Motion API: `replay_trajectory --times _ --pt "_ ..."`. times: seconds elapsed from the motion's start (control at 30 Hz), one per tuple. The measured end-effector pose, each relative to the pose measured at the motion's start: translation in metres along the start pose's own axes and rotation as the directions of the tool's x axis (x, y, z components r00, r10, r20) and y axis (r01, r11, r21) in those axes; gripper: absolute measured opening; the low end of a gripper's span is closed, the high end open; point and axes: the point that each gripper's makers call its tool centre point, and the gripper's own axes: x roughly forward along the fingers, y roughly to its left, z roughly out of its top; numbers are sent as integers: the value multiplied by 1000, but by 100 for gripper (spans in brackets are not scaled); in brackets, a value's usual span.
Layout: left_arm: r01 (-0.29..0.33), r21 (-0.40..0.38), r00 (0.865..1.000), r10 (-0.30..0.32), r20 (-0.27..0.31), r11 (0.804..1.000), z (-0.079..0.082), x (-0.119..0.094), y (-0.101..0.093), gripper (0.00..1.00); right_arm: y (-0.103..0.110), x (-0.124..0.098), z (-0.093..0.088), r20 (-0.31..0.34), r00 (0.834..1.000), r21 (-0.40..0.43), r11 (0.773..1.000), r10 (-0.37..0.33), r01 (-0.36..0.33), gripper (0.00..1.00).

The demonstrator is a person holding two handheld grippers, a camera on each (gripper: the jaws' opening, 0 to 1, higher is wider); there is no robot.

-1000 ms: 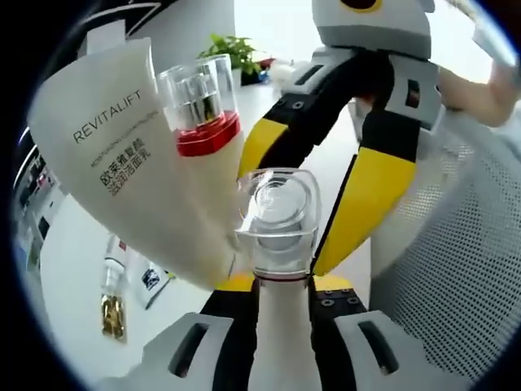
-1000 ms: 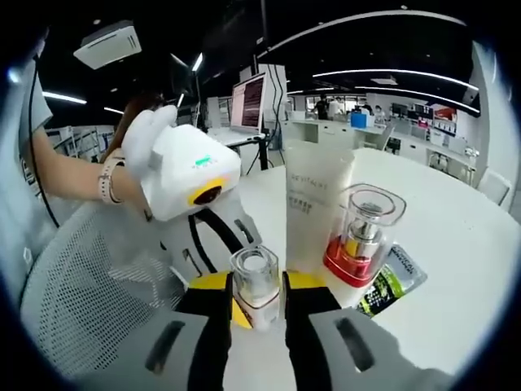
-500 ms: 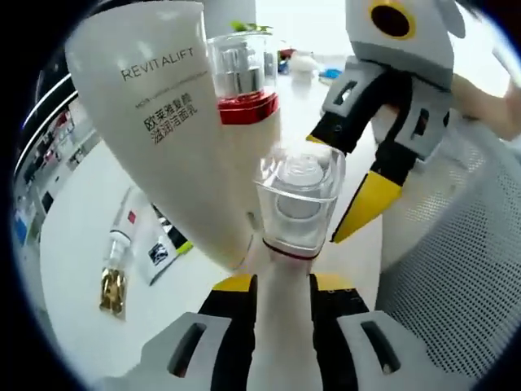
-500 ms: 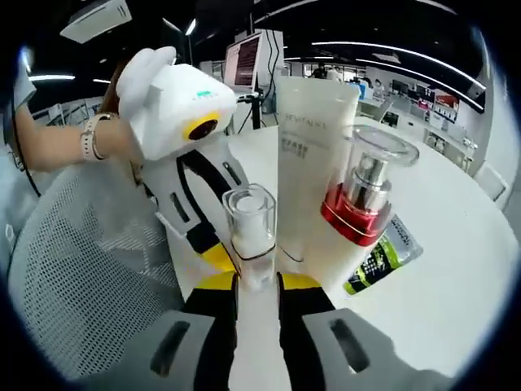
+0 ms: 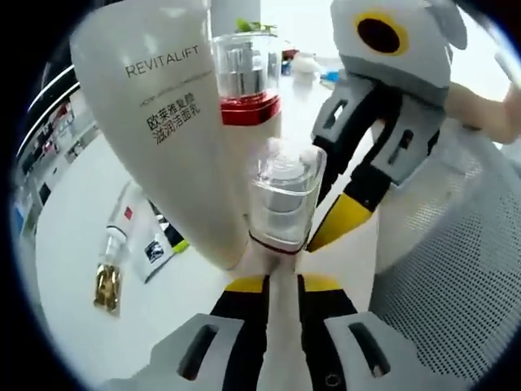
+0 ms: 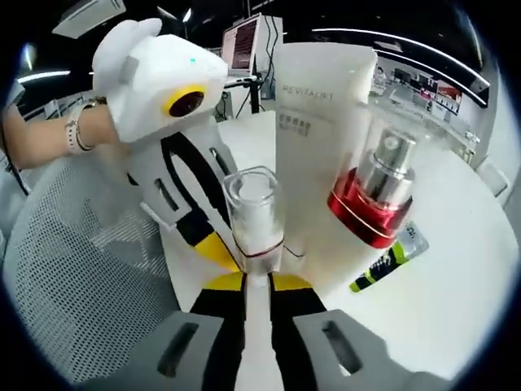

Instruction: Arrange the skincare products in the storage area until every visible bottle or jar stands upright without overlapping.

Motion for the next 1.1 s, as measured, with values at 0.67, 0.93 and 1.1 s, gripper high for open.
replay_trajectory --times 0.67,0.93,1.1 --pt "-40 28 999 40 3 999 2 1 4 8 -3 -1 -1 -9 999 -19 999 -32 32 7" --pt "-60 57 998 58 25 997 7 0 6 8 -5 0 0 -13 999 -49 998 -46 45 7" --pt "-64 59 998 62 27 996 8 -1 6 8 -6 0 0 -17 998 -62 997 -54 53 7"
